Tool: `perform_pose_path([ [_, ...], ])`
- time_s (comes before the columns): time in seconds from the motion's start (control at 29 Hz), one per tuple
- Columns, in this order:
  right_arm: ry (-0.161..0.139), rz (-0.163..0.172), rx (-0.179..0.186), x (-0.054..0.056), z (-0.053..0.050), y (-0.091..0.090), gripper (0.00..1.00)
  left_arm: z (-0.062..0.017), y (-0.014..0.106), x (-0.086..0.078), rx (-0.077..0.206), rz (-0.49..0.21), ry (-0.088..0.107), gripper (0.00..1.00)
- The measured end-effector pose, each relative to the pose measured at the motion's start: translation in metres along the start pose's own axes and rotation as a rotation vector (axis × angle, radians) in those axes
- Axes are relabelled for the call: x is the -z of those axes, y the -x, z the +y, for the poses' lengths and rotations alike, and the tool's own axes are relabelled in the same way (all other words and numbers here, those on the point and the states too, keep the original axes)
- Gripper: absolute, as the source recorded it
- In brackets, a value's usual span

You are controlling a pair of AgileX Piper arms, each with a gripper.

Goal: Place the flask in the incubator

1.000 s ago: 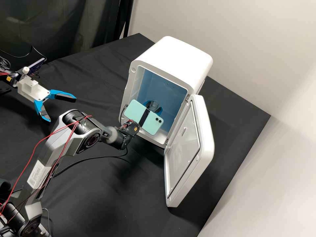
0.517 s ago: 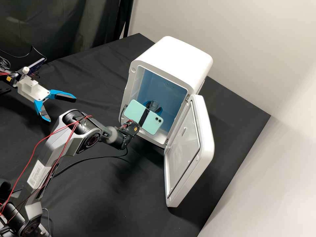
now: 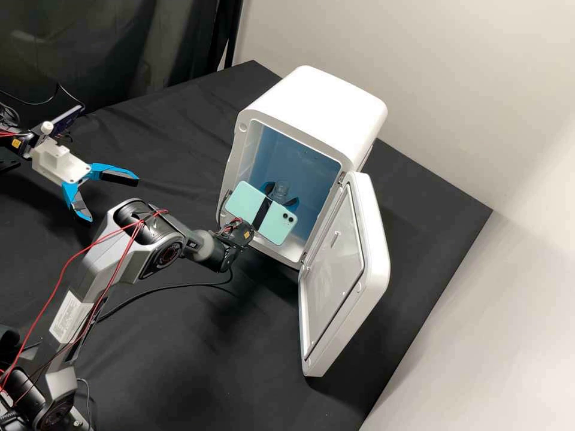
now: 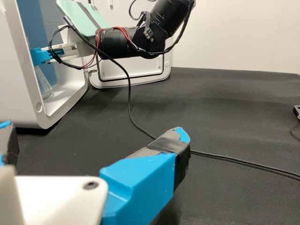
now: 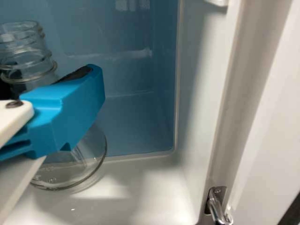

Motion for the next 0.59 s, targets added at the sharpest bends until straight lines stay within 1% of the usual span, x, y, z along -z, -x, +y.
perform_pose_path([
  [0.59,0.000,0.000,0.000,0.0000,0.0000,0.0000,1.00,-0.0003,-0.0003,-0.0014,0.002,-0.007,-0.001,1.00],
])
